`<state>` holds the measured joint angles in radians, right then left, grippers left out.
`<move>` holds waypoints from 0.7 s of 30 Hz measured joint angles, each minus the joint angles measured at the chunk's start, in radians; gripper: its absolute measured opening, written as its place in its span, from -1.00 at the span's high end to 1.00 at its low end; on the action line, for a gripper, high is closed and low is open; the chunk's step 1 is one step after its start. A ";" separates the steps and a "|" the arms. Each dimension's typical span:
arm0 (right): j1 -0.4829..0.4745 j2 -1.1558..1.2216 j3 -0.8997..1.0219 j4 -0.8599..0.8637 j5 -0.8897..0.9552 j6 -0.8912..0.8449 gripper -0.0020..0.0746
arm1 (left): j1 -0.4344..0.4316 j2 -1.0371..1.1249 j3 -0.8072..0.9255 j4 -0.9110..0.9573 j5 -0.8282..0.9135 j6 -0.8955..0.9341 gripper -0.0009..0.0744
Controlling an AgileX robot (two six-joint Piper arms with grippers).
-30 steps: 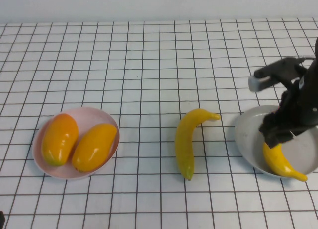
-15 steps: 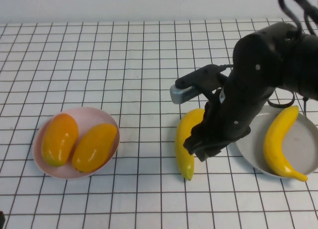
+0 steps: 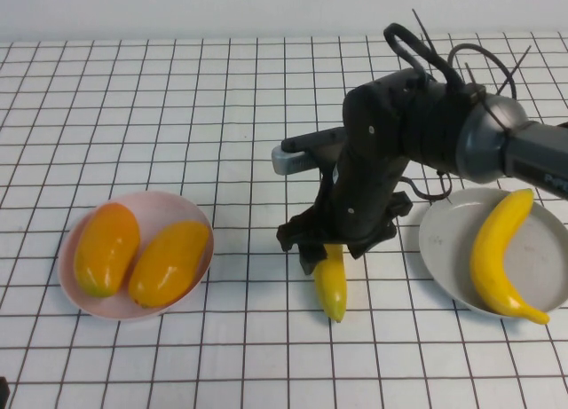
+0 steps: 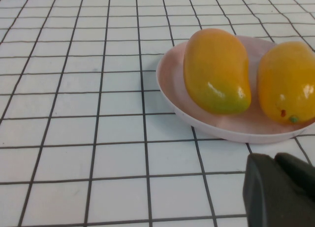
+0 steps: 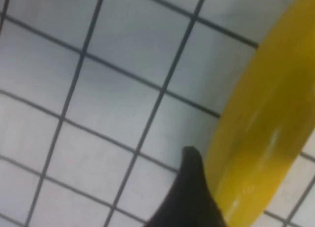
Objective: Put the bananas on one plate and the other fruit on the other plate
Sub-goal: Put another type of fruit in the right plate
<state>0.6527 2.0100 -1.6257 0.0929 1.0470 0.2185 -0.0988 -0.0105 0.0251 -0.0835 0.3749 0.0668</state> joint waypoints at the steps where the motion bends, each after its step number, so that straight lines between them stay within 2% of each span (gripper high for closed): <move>1: 0.000 0.019 -0.023 -0.005 0.006 0.008 -0.35 | 0.000 0.000 0.000 -0.001 0.000 0.000 0.99; 9: 0.000 0.148 -0.103 -0.028 0.081 0.040 -0.31 | 0.000 0.000 0.000 -0.001 0.000 0.000 0.99; 11: 0.000 0.153 -0.107 -0.024 0.077 0.040 -0.21 | 0.000 0.000 0.000 -0.001 0.000 0.000 0.99; 15: 0.000 0.160 -0.125 -0.021 0.061 0.035 0.14 | 0.000 0.000 0.000 -0.001 0.000 0.000 0.99; 21: 0.000 0.161 -0.231 -0.019 0.145 -0.039 0.14 | 0.000 0.000 0.000 -0.001 0.000 0.000 0.99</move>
<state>0.6527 2.1709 -1.8570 0.0738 1.1919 0.1793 -0.0988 -0.0105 0.0251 -0.0849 0.3749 0.0668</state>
